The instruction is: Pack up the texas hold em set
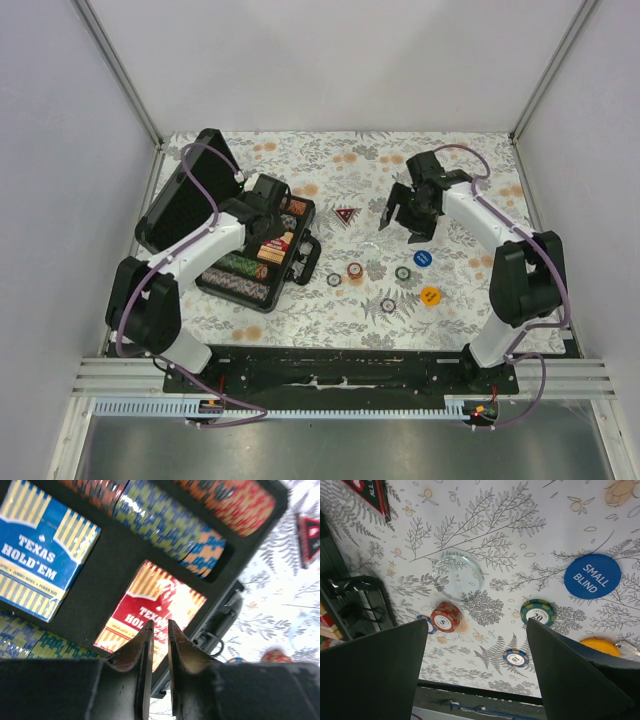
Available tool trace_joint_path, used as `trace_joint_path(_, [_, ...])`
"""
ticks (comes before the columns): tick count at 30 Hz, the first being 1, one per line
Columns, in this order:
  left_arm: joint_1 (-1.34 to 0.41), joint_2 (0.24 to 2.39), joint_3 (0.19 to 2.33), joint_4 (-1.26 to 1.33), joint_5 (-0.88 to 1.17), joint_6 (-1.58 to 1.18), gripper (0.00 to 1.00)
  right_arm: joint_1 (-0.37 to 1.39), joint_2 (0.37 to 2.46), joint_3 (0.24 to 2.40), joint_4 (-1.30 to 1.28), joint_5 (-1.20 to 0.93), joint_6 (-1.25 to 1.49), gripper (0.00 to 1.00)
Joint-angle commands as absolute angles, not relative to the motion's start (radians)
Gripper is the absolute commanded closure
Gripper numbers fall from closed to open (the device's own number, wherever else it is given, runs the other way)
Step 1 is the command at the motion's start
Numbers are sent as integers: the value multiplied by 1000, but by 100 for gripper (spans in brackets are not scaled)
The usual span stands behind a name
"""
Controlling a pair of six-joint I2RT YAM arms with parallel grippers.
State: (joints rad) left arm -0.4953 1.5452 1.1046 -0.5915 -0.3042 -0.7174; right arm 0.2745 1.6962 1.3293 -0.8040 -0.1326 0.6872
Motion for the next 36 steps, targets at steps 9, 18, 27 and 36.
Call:
trace_joint_path(9, [-500,1356,1209,-555,-305,-657,65,511,1890,1503,-859,31,523,2])
trace_joint_path(18, [-500,1269,1157,-522,-290,-655,39,586,2020,1577,-891,109,528,2])
trace_joint_path(27, [-500,1232,1115,-508,-270,-657,30,586,2057,1548,-873,150,548,2])
trace_joint_path(36, [-500,1212,1095,-506,-264,-663,30,586,2089,1500,-812,153,584,7])
